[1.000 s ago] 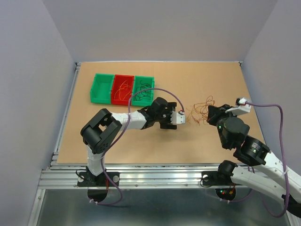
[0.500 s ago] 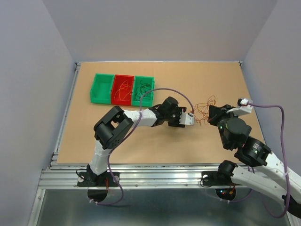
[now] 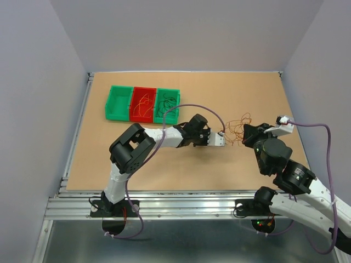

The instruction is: Untangle the cables

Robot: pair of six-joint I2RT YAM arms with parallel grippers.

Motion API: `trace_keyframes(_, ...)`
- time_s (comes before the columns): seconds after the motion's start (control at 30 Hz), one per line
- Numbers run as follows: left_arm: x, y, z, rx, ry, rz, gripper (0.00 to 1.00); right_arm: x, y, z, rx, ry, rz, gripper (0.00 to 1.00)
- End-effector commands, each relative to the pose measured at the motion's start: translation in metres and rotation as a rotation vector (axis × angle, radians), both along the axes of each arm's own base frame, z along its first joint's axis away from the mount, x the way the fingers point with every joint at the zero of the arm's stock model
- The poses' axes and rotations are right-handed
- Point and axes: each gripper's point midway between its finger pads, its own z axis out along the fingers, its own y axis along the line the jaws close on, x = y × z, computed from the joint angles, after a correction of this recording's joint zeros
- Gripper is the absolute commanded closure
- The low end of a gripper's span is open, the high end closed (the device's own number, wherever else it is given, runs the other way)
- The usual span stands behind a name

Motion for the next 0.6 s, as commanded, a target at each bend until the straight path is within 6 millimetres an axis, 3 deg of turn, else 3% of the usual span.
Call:
trace_keyframes(0.0,-0.008,0.015,0.047,-0.056,-0.009,0.057,1.00,0.001,-0.005,0.000,0.018,-0.013,-0.033,0.99)
trace_keyframes(0.03,-0.010,0.018,0.052,-0.060,-0.008,0.068,1.00,0.001,-0.006,0.001,0.019,-0.014,-0.036,0.99)
trace_keyframes(0.07,-0.009,0.023,0.069,-0.085,-0.023,0.086,1.00,0.001,-0.006,0.000,0.018,-0.013,-0.037,0.99)
trace_keyframes(0.13,-0.018,0.035,0.074,-0.086,0.006,0.103,1.00,0.002,-0.007,-0.001,0.016,-0.012,-0.050,0.99)
trace_keyframes(0.17,-0.020,0.040,0.093,-0.117,-0.006,0.112,1.00,0.002,-0.009,-0.001,0.016,-0.012,-0.057,0.99)
trace_keyframes(0.27,-0.016,0.063,0.110,-0.155,0.032,0.187,1.00,0.003,-0.012,-0.003,0.008,-0.008,-0.090,0.99)
trace_keyframes(0.43,0.027,0.128,0.165,-0.349,0.133,0.375,1.00,0.004,-0.013,-0.004,0.011,-0.004,-0.102,0.99)
trace_keyframes(0.5,0.031,0.144,0.184,-0.438,0.176,0.380,1.00,0.003,-0.014,-0.004,0.012,-0.005,-0.103,0.99)
trace_keyframes(0.53,0.050,0.169,0.194,-0.484,0.157,0.428,1.00,0.003,-0.015,-0.003,0.014,-0.007,-0.105,0.99)
trace_keyframes(0.57,0.046,0.176,0.201,-0.534,0.185,0.423,1.00,0.003,-0.015,-0.003,0.014,-0.007,-0.105,1.00)
